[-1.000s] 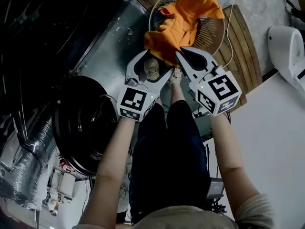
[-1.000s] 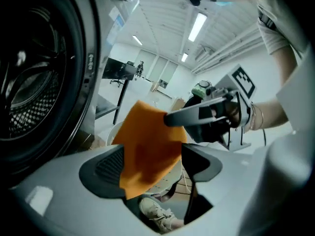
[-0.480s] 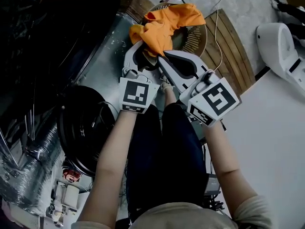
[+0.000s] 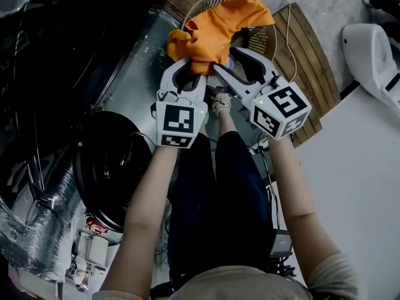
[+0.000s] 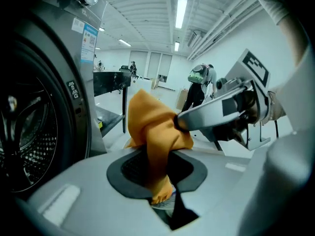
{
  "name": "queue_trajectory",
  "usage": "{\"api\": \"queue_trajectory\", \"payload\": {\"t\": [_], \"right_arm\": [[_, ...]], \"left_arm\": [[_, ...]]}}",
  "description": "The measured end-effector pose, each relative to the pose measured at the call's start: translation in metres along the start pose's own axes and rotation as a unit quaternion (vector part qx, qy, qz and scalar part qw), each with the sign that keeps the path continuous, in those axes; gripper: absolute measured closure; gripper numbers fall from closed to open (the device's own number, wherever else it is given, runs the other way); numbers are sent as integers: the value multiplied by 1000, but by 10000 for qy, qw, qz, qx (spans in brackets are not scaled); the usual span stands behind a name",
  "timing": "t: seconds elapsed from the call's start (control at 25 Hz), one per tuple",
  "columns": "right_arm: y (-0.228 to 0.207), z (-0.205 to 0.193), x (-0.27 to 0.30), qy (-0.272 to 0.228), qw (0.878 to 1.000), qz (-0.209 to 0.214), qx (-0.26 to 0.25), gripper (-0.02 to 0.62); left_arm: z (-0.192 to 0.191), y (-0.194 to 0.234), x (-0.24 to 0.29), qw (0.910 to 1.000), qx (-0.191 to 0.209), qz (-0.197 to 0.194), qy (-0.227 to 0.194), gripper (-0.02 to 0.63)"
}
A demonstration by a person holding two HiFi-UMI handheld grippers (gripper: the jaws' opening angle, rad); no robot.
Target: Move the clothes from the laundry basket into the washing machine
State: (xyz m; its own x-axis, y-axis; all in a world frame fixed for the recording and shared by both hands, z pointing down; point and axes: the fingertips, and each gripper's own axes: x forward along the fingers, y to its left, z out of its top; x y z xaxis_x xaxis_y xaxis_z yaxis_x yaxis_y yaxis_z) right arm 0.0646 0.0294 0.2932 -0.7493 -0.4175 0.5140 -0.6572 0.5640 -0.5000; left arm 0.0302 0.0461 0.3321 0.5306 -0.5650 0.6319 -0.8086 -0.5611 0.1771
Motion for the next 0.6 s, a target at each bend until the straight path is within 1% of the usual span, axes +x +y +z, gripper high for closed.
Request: {"api": "queue_trajectory", "payload": {"t": [0.04,0.16,0.2,0.24,0.28,0.32,0.4,0.48,0.6], "right_arm": [[-6,-4,2,42,10000,60,61,363],[-16,-12,6,213,9988,417,116,360],[-21,-14,7,315,9982,498,95,360],[-30,-16,7,429,9979,488,62,361],[-43,-17,6,532,9979,361,2,367],[-58,-19,5,616,9980,131,-90,380],[-95,-24,2,739,9956,-508,-289,380],[-131,-34,2,872,9888,-1128,-443,380],[-179,-56,9,1309,9746,-1708,-627,380]], "left_arm": [[-5,0,2,10000,-34,-5,63,522],[-14,2,11,9997,-170,68,179,522],[-16,3,15,9995,-191,112,214,522],[-17,3,20,9993,-222,154,241,521],[-18,4,24,9991,-282,189,251,522],[-20,5,28,9988,-365,218,254,521],[-25,10,33,9979,-527,265,268,521],[-29,15,37,9972,-622,303,267,520],[-30,18,46,9968,-688,313,261,520]]}}
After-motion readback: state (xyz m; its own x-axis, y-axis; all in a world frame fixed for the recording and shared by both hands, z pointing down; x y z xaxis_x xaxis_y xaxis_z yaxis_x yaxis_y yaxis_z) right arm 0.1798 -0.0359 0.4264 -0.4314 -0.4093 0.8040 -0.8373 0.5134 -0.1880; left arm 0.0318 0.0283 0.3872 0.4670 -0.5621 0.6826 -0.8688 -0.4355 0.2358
